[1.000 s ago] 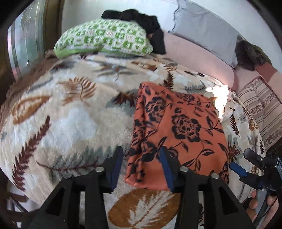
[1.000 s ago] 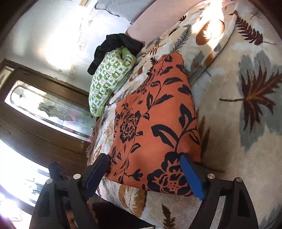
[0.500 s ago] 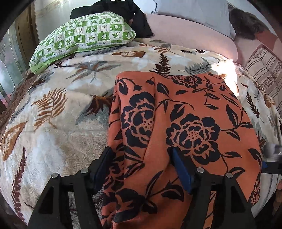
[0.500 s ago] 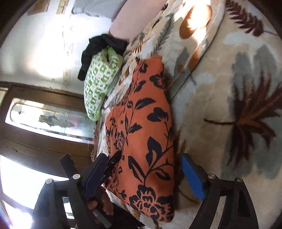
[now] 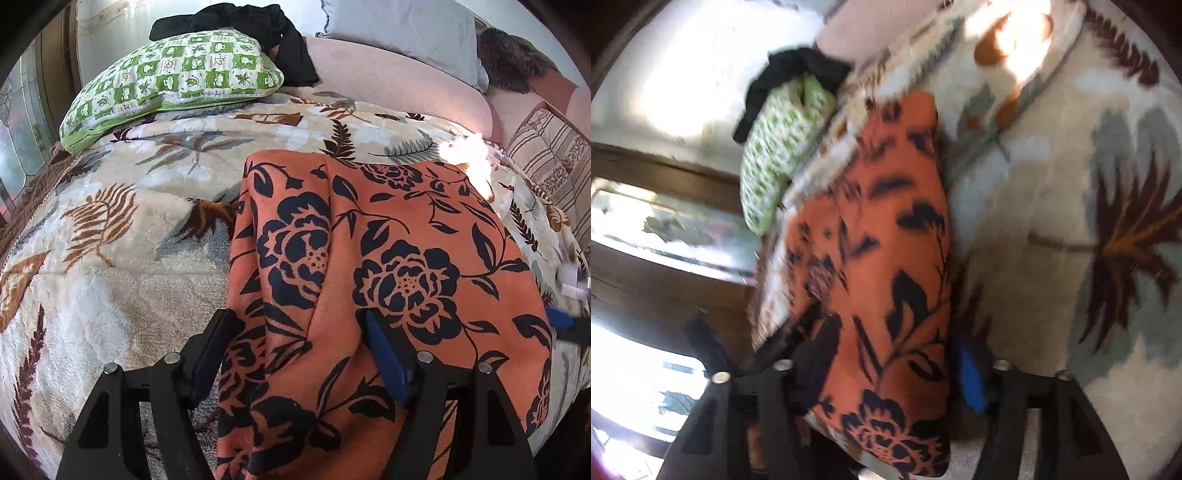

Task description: Fold small clothes

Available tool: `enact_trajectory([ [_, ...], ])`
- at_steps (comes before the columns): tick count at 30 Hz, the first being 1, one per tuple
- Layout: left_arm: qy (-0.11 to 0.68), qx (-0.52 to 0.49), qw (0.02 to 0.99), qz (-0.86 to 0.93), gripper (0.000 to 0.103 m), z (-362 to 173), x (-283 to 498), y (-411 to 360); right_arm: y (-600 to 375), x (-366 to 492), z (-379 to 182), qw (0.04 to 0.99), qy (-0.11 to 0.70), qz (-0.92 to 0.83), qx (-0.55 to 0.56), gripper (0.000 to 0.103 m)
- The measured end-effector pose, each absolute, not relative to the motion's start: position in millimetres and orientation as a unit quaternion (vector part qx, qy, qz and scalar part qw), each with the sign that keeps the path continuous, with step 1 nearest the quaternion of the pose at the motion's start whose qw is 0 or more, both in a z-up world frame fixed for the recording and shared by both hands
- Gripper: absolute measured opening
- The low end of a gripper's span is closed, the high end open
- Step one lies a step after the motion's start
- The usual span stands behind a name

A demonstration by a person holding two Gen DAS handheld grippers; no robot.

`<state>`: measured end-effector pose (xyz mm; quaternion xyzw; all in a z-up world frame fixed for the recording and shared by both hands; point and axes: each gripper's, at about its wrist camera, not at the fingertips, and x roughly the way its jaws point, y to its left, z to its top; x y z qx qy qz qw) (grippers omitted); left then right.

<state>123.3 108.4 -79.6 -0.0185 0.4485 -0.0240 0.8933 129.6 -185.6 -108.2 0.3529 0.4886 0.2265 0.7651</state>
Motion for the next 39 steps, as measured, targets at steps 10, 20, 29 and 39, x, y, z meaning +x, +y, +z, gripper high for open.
enact_trajectory([
  [10,0.454,-0.035,0.89,-0.029,0.076,-81.7,123.9,114.2,-158.2,176.8,-97.2,0.783,0.505,0.216,0.293,0.031],
  [20,0.457,-0.039,0.888,-0.031,0.078,-84.7,124.9,113.1,-181.5,194.3,-110.8,0.769,0.492,0.201,0.356,0.083],
  [29,0.465,-0.057,0.883,-0.038,0.08,-86.4,127.9,117.1,-148.2,220.1,-90.6,0.82,0.494,0.172,0.231,0.031],
  [39,0.447,-0.136,0.882,-0.055,0.079,-59.4,103.8,145.8,-170.2,156.5,-58.3,0.845,0.456,0.15,0.234,0.075],
])
